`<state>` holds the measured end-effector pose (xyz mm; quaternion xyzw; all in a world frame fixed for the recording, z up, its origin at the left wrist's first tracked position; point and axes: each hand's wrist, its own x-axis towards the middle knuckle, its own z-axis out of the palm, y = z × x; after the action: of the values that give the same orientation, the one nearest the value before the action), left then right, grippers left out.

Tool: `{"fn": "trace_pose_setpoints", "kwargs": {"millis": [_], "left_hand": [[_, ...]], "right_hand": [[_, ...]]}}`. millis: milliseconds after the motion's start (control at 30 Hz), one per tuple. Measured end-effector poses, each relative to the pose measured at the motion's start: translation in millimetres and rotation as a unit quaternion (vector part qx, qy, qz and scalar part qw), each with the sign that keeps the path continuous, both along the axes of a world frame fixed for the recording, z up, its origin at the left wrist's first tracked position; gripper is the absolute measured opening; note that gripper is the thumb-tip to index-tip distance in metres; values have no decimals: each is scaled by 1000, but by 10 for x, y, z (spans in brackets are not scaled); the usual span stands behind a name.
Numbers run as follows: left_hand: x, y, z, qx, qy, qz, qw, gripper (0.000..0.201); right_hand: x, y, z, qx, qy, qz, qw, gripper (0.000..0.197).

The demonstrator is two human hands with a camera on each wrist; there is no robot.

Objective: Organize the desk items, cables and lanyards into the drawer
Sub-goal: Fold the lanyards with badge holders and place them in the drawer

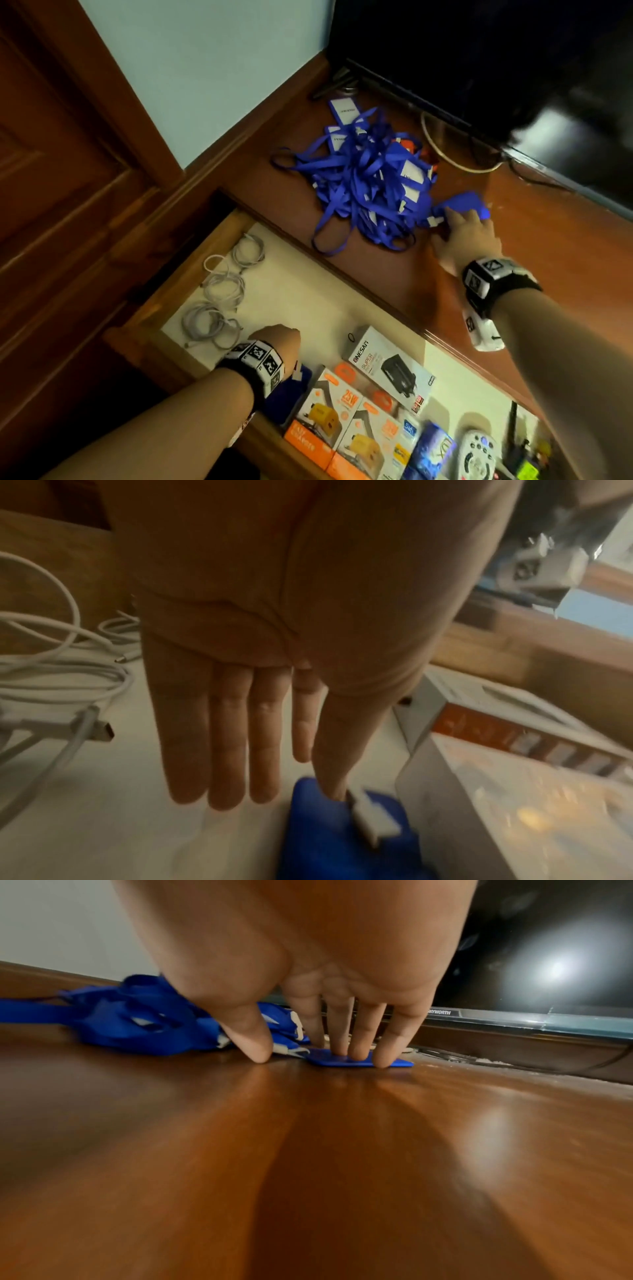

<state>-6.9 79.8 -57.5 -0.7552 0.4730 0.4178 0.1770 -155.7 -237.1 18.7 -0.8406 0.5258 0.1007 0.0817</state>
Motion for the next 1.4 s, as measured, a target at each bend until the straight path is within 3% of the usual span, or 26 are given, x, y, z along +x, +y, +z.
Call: {"fn": "trace_pose_setpoints", "kwargs": {"millis": [200,267,367,500,600,700,800,867,933,1000,1100,1233,1300,1400], "left_hand": [[219,-129,414,-132,-28,64,989,21],[262,-213,603,-192,-25,93,977,21],[251,-398,948,-278,-8,103,955,18],[85,-663,1343,-375,42,109,920,19],[-98,-833,1473,-396,63,80,912,18],[-258,-991,1525,-389,93,53,915,12],[-339,-1172,1614,-376,124,-4,918,54],[-390,-1299,1749,-364,160,-28,917,84],[-455,-1448,1872,-370,188,-40,909,93],[-537,-1610,2011,-405,218,-17,888,80],[-662,-1843,2297,-479,260,24,838,26],[-784,-1910,2717,-516,290,20,806,29],[-793,-1879,2883,-527,294,6,797,28],[-829,-1806,3153,-561,301,-34,771,27]], "right_hand": [[-572,786,4,-38,-30,31,998,65],[-778,1032,-63,-33,-51,43,997,76],[-1025,1274,-191,54,-51,46,996,101],[-1189,1449,-121,29,-46,40,998,68],[-1241,1456,-36,15,-39,24,999,45],[-1273,1428,120,30,-137,-51,989,13],[-1359,1417,517,28,-269,-109,957,28],[-1430,1419,897,2,-327,-83,941,20],[-1493,1391,1301,-23,-357,-46,933,16],[-1551,1355,1702,-43,-382,-30,922,13],[-1606,1345,2285,-41,-454,-62,888,19],[-1720,1321,2843,-38,-595,-105,796,21],[-1813,1299,2984,-58,-612,-93,783,16],[-1942,1300,3145,-117,-598,-74,789,23]]}}
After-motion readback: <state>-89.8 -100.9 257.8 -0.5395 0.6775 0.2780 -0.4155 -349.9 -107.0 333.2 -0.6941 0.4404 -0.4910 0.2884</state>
